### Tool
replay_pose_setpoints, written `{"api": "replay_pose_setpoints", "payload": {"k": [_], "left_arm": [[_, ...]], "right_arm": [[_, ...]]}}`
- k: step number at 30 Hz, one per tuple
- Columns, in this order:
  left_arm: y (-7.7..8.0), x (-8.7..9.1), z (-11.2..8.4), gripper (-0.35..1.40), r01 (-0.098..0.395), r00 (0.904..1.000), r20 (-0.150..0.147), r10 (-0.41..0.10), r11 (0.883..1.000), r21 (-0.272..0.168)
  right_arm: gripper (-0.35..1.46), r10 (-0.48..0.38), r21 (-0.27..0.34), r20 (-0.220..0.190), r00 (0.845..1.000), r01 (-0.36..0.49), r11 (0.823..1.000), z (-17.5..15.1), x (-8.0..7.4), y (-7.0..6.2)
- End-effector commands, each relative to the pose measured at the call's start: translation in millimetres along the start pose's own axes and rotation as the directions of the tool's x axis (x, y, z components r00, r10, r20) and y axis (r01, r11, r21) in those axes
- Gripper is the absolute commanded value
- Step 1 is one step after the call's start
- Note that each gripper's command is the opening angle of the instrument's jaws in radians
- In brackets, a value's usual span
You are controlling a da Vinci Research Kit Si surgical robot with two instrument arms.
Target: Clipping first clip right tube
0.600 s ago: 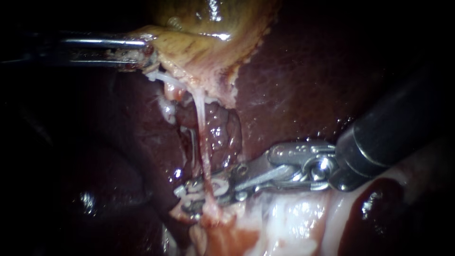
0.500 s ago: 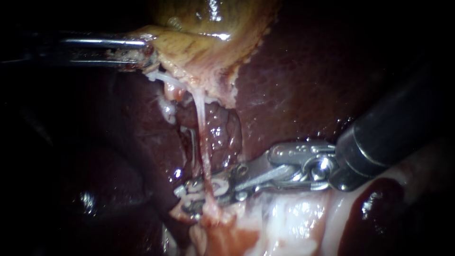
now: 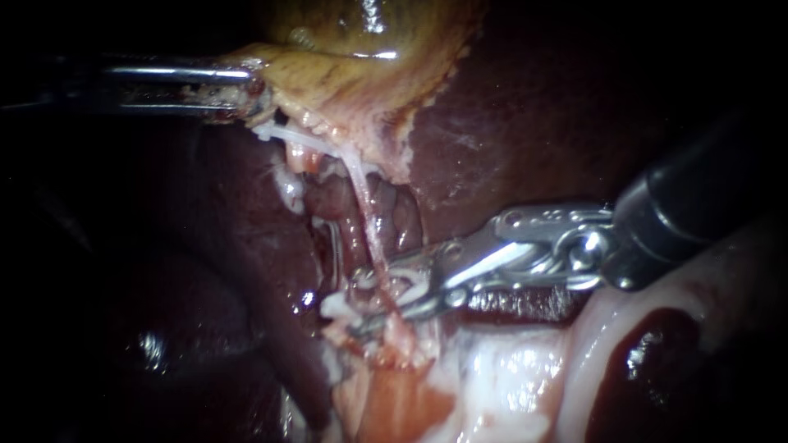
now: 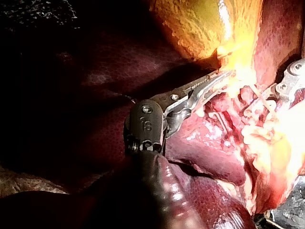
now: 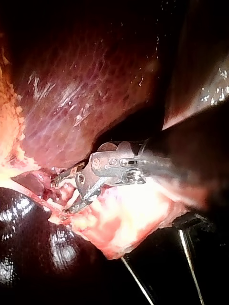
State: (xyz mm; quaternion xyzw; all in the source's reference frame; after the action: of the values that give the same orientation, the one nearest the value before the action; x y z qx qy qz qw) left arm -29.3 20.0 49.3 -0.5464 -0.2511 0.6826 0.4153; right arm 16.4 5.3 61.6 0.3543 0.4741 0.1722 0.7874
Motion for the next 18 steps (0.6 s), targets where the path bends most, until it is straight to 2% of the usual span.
{"api": "replay_pose_setpoints", "payload": {"k": [1,5,12,18], "left_arm": [[0.0,0.0,0.0,-0.35,0.0,1.0,0.0,0.0,1.0,-0.001],[0.0,0.0,0.0,-0.35,0.0,1.0,0.0,0.0,1.0,-0.001],[0.0,0.0,0.0,-0.35,0.0,1.0,0.0,0.0,1.0,-0.001],[0.1,0.0,-0.1,-0.35,-0.001,1.0,0.0,0.001,1.0,-0.001]], "right_arm": [[0.47,-0.001,-0.008,-0.006,1.0,0.001,1.0,-0.7,0.0,0.2],[0.47,0.004,-0.009,-0.014,1.0,-0.005,1.0,-1.9,0.1,0.3],[0.49,0.007,0.009,-0.046,0.999,-0.006,1.0,-2.3,0.3,-0.5],[0.49,0.004,0.064,-0.076,0.997,0.001,0.998,-2.3,0.9,-2.3]]}}
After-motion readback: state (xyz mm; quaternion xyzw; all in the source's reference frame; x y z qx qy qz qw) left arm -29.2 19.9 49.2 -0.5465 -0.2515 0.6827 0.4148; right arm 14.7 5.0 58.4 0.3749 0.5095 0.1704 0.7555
